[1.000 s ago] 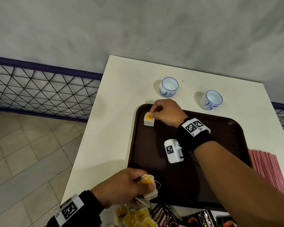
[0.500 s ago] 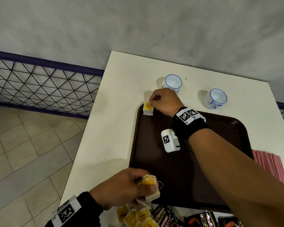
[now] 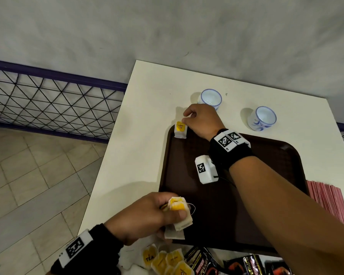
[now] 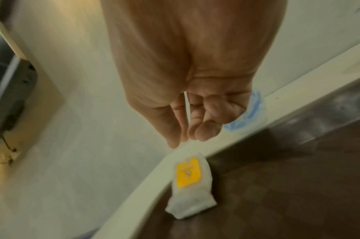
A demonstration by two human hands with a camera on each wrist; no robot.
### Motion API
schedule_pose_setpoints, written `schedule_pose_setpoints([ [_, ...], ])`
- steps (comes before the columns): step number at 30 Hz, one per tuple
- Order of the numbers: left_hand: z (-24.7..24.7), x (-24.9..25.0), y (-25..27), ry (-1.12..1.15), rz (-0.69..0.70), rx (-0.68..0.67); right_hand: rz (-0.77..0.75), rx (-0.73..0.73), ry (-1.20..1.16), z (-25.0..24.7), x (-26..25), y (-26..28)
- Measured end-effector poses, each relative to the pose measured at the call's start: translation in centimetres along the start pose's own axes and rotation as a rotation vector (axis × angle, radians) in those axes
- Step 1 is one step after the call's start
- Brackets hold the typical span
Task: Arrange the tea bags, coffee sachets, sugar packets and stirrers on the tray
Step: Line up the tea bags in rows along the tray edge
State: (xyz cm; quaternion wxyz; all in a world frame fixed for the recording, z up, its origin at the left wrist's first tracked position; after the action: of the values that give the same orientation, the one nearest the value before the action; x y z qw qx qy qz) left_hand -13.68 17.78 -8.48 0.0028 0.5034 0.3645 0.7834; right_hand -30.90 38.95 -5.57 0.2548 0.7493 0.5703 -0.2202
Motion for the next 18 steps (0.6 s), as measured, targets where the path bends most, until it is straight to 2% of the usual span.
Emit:
schedule_pose_setpoints([
  [3, -0.7, 0.4, -0.3, 0.008, -0.011, 0.047, -0.049, 0.001, -0.099, -1.0, -0.9, 3.1],
  [8, -2.2, 2.0, -1.2, 0.027, 0.027, 0.143, -0.042, -0.248, -0.462, -0.5, -1.3, 11.5],
  [12, -2.4, 3.0, -1.8, 0.017, 0.042, 0.190, -0.025, -0.373, -0.626, 0.1, -0.3, 15.8],
  [14, -2.4, 3.3, -2.0, 0.003, 0.053, 0.214, 0.000, -0.383, -0.675, 0.8, 0.2, 16.6],
  [18, -1.8, 4.0, -2.2, -0.004, 0.062, 0.231, 0.033, -0.300, -0.693, 1.6, 0.6, 17.2],
])
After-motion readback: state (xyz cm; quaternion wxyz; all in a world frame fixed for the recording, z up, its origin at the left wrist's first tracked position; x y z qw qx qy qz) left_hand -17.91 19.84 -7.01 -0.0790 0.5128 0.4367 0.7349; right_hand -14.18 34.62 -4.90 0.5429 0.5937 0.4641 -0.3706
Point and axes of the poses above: each hand's wrist, its own y-axis away from the middle knuckle, its own z-axis out of the palm, x = y × z, the point moved 7 cm from there along -y, towards the middle knuckle, and after that the axes turned 3 degrees about -y, right-handed, at the moved point
